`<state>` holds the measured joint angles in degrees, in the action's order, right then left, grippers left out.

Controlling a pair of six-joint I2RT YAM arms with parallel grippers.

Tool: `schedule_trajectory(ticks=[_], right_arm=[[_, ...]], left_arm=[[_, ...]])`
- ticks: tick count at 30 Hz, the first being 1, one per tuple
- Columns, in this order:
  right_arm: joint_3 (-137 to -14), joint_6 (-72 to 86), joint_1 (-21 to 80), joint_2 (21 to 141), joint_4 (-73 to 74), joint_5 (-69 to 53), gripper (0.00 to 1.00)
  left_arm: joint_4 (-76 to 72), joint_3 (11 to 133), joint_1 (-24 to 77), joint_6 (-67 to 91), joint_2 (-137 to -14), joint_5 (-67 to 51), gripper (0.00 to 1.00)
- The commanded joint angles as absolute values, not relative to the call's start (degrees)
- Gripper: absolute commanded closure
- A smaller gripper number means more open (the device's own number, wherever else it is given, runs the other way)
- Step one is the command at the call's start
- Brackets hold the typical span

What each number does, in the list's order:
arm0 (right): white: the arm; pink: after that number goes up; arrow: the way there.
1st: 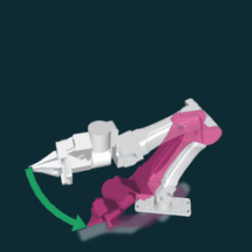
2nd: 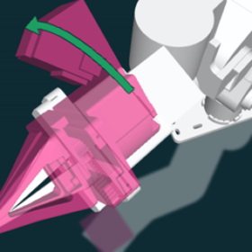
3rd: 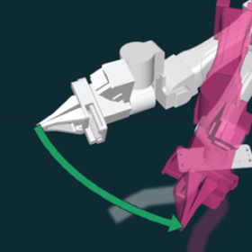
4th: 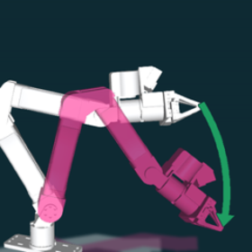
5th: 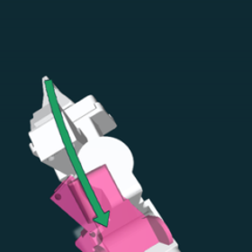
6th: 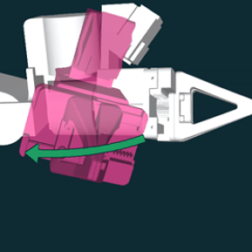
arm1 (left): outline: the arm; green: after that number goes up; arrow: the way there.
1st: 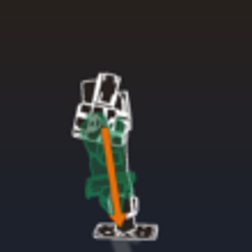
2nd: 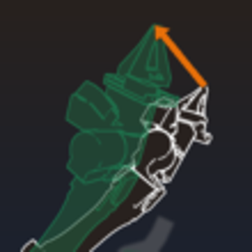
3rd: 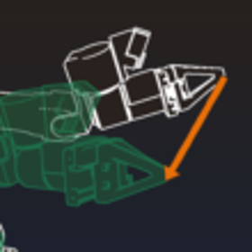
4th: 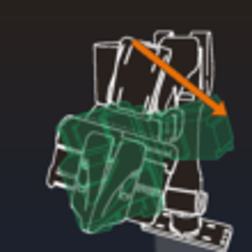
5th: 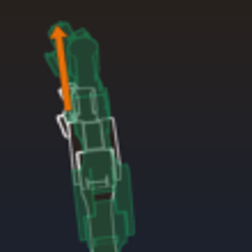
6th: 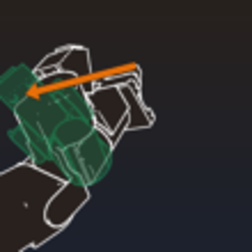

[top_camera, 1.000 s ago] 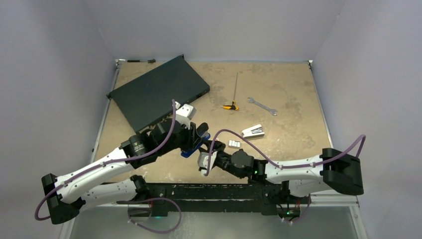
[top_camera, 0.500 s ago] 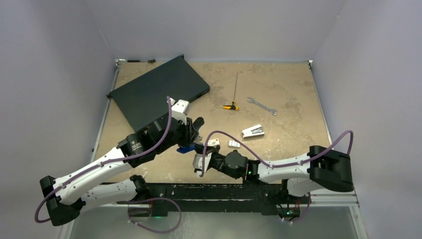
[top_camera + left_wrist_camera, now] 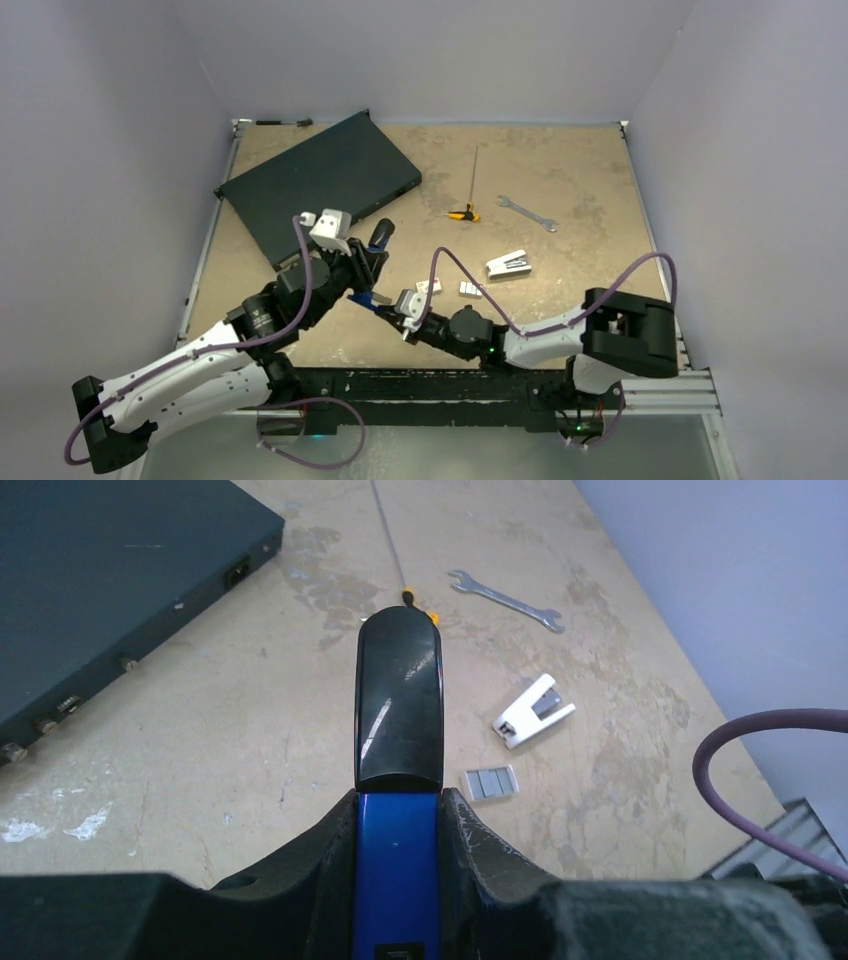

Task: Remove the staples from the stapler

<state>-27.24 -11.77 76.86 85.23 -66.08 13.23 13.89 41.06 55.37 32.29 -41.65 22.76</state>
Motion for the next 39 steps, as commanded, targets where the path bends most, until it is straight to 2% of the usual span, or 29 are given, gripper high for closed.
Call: schedule_trajectory(ticks=[1,6,12,23,28,34,39], right_arm=[[-28.81,9.64,75.39,89.92,-79.98,15.90,1.00],[-30.17,21.05,75.40,93.25,-80.38,16.33,1.00],[-32.34,33.02,74.42,93.51,-72.30,20.83,1.00],[-31.35,47.58,64.66,90.88,-66.16,9.30,1.00],[-32.57,39.49,64.43,89.01,-62.93,11.28,1.00],[-32.54,19.16,64.52,84.87,-63.45,15.39,1.00],[-32.17,-0.07,64.59,83.11,-65.65,13.59,1.00]], left_arm=[[-8.78,34.09,56.69,37.62,-36.92,23.41,1.00],[-19.79,26.47,56.72,35.00,-35.17,31.03,1.00],[-27.42,24.06,56.74,31.00,-38.51,33.78,1.00],[-29.06,26.41,56.73,24.76,-43.97,31.61,1.00],[-28.74,26.66,56.71,24.12,-44.80,29.75,1.00],[-21.03,29.45,56.69,26.51,-43.61,27.42,1.00],[-16.60,29.70,56.70,28.60,-42.86,25.11,1.00]])
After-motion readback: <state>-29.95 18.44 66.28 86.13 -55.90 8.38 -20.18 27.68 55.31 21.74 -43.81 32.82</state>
